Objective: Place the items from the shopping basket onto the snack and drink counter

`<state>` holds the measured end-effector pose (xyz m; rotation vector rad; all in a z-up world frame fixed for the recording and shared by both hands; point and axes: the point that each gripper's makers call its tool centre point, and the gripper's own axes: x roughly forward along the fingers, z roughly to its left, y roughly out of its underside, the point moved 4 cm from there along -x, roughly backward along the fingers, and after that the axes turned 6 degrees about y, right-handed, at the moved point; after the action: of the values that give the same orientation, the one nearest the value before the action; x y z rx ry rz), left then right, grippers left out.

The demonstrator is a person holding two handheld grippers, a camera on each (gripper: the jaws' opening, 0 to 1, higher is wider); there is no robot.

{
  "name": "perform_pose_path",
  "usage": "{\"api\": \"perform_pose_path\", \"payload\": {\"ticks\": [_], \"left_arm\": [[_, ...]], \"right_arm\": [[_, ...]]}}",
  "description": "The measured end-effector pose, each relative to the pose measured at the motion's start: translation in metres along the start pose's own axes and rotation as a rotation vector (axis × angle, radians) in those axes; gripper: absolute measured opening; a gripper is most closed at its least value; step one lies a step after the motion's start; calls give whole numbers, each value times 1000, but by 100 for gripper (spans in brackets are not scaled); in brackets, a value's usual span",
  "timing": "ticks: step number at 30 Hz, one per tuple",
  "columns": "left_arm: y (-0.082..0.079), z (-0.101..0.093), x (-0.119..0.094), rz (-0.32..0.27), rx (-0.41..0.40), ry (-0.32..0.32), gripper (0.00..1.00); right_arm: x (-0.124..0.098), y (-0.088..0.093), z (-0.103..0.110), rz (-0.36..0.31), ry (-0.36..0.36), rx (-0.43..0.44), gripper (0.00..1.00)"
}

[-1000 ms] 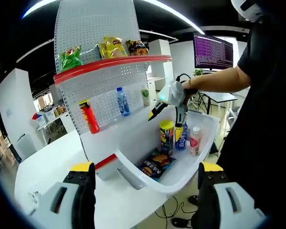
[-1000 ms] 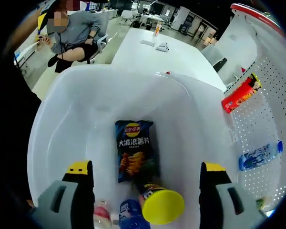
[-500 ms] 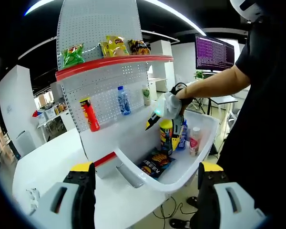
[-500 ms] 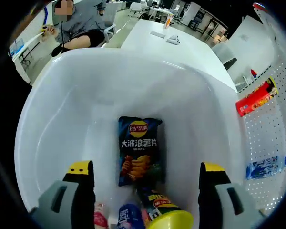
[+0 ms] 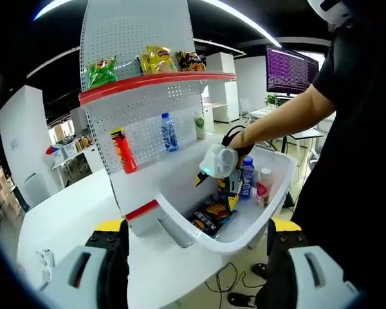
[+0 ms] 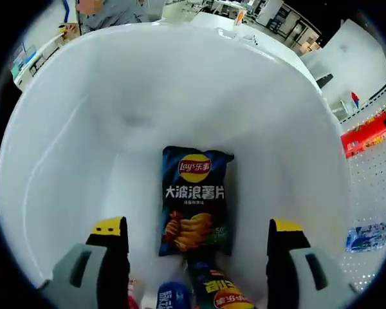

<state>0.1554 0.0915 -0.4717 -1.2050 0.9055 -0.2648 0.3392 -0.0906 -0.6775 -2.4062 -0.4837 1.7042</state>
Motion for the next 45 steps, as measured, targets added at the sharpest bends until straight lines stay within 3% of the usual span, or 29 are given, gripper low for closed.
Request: {"api": "perform_pose_path", "payload": {"ticks": [23,34,38,45], "left_arm": [[7,-1,0,31,-30,-29,88],[12,-5,-1,49,-51,-45,88],[7,-4,-4,19,-66,-60,88],[14,-4,-9,28,-75,-76,88]], "right_arm": [[57,9,2,56,-4,-54,84],[75,7,-1,79,-25,-52,76],[79,5,5,79,-77,-30,81],[89,5,9,116,-81,-41,81]]}}
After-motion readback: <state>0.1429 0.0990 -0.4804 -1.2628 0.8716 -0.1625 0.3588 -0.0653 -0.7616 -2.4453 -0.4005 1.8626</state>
